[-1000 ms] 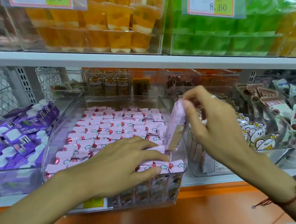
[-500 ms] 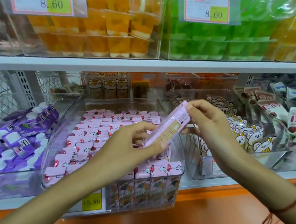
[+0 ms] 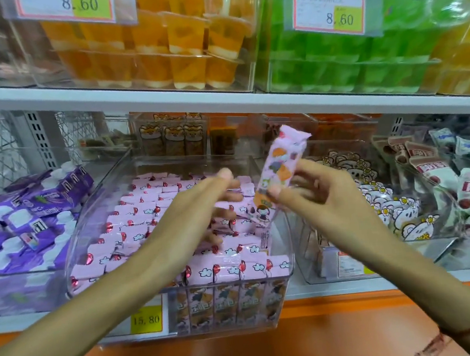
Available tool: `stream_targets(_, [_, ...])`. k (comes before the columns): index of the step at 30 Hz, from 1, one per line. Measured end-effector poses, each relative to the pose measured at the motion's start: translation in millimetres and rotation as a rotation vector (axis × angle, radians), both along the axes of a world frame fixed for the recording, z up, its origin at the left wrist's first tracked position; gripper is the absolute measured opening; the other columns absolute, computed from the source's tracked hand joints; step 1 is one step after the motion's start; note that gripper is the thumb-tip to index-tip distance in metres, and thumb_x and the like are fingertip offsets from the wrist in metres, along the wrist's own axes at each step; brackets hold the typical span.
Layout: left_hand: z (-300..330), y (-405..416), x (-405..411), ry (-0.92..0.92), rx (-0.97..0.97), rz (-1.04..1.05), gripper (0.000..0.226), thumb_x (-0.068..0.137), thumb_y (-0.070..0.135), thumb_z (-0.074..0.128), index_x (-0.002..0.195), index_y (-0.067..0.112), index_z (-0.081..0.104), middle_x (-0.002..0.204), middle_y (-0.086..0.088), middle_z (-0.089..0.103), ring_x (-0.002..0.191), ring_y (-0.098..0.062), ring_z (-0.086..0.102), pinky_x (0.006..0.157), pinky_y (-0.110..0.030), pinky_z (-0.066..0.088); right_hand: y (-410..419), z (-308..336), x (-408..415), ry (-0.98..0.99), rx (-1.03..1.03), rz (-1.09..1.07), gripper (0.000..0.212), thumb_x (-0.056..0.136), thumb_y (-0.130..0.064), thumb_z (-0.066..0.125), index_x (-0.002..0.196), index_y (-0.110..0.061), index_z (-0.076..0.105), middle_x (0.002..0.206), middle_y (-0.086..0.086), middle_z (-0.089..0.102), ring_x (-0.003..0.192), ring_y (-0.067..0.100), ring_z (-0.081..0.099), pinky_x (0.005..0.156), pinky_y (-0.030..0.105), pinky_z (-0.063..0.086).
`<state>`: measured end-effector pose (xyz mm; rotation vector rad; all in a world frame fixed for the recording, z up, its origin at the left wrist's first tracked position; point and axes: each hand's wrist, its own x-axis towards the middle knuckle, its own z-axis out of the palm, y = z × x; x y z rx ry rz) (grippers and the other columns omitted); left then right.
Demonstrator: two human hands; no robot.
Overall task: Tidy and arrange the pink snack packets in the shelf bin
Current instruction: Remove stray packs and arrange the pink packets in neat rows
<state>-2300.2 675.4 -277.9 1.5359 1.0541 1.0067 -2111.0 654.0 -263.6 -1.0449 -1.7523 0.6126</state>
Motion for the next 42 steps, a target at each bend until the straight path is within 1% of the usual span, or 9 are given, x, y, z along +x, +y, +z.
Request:
stream_targets(2, [-4.6, -1.1, -1.1, 0.08, 0.125, -0.063, 0.049, 0.072, 0.068, 0.058, 0.114, 0.043, 0.059, 0.103, 0.029, 0.065, 0.092, 0.009, 0.063, 0.077, -0.024, 0.053, 1.4, 0.7, 1.8, 0.285, -0.28, 0.146, 0.022, 0.079, -0.02, 0.065, 0.099, -0.012, 0.068, 0.095, -0.001, 0.075, 0.087, 0.011, 0.071, 0.073, 0.022, 0.057])
stream_targets(5, [-11.1, -4.1, 3.5, 0.102, 0.183, -0.134, 0.045, 0.07, 0.055, 0.063, 0.112, 0.038, 0.06, 0.103, 0.024, 0.068, 0.094, 0.006, 0.064, 0.082, -0.019, 0.053, 1.7, -2.0, 3.2, 0.37, -0.42, 0.218, 0.031, 0.077, -0.024, 0.064, 0.104, -0.008, 0.068, 0.101, 0.005, 0.074, 0.093, 0.014, 0.07, 0.074, 0.019, 0.055])
stream_targets(9, [-14.9, -2.7, 7.3, 0.075, 0.259, -0.084, 0.042, 0.068, 0.047, 0.064, 0.107, 0.032, 0.063, 0.098, 0.011, 0.071, 0.09, 0.003, 0.064, 0.078, -0.01, 0.049, 1.9, -1.1, 2.7, 0.195, -0.26, 0.106, 0.037, 0.072, -0.031, 0.067, 0.104, -0.013, 0.068, 0.095, -0.007, 0.073, 0.088, 0.004, 0.067, 0.075, 0.015, 0.052])
stream_targets(14, [-20.8, -0.9, 3.8, 0.222, 0.381, -0.046, 0.044, 0.071, 0.059, 0.059, 0.112, 0.043, 0.059, 0.104, 0.027, 0.064, 0.098, 0.009, 0.058, 0.078, -0.013, 0.049, 5.1, -1.0, 6.7, 0.312, -0.055, -0.039, 0.054, 0.076, -0.016, 0.069, 0.126, -0.016, 0.049, 0.08, -0.016, 0.061, 0.071, 0.009, 0.055, 0.07, 0.018, 0.049])
stream_targets(19, [-26.5, 0.0, -5.2, 0.695, 0.552, -0.085, 0.061, 0.081, 0.07, 0.047, 0.136, 0.052, 0.029, 0.137, 0.032, 0.04, 0.12, 0.01, 0.039, 0.097, -0.022, 0.038, 2.4, 0.1, 11.1, -0.009, 0.327, -0.259, 0.036, 0.083, -0.013, 0.071, 0.114, -0.019, 0.054, 0.081, -0.027, 0.06, 0.07, -0.002, 0.06, 0.067, 0.009, 0.045])
stream_targets(24, [-22.8, 0.4, -7.4, 0.959, 0.593, -0.137, 0.051, 0.09, 0.064, 0.034, 0.138, 0.044, 0.034, 0.133, 0.028, 0.042, 0.107, 0.006, 0.039, 0.089, -0.025, 0.039, -2.9, -3.5, 2.2, -0.412, 0.263, -0.274, 0.035, 0.081, -0.028, 0.071, 0.114, -0.027, 0.057, 0.088, -0.008, 0.063, 0.079, 0.007, 0.062, 0.075, 0.032, 0.052])
stream_targets(34, [-22.5, 6.4, -11.4, 0.958, 0.538, -0.183, 0.047, 0.09, 0.063, 0.035, 0.129, 0.04, 0.049, 0.131, 0.028, 0.044, 0.115, 0.004, 0.041, 0.093, -0.025, 0.039, -3.2, 7.4, 5.8, -0.854, 0.204, -0.208, 0.037, 0.072, -0.037, 0.078, 0.106, -0.029, 0.064, 0.109, -0.011, 0.053, 0.092, 0.012, 0.054, 0.076, 0.029, 0.043])
stream_targets(37, [-21.7, 8.0, -12.3, 0.945, 0.538, -0.195, 0.049, 0.087, 0.066, 0.035, 0.128, 0.041, 0.049, 0.128, 0.029, 0.045, 0.112, 0.006, 0.042, 0.093, -0.026, 0.04, 2.5, -6.1, 1.7, -1.005, 0.218, -0.226, 0.039, 0.08, -0.046, 0.068, 0.113, -0.026, 0.065, 0.112, -0.007, 0.055, 0.105, 0.015, 0.047, 0.082, 0.031, 0.04])
stream_targets(42, [-19.7, 9.0, -11.6, 0.938, 0.558, -0.197, 0.05, 0.086, 0.07, 0.035, 0.123, 0.041, 0.053, 0.124, 0.028, 0.049, 0.108, 0.007, 0.045, 0.091, -0.03, 0.044, 2.5, -18.0, -1.4, -1.277, 0.367, -0.163, 0.035, 0.09, -0.045, 0.04, 0.095, -0.028, 0.071, 0.088, -0.011, 0.063, 0.083, 0.016, 0.033, 0.067, 0.032, 0.027])
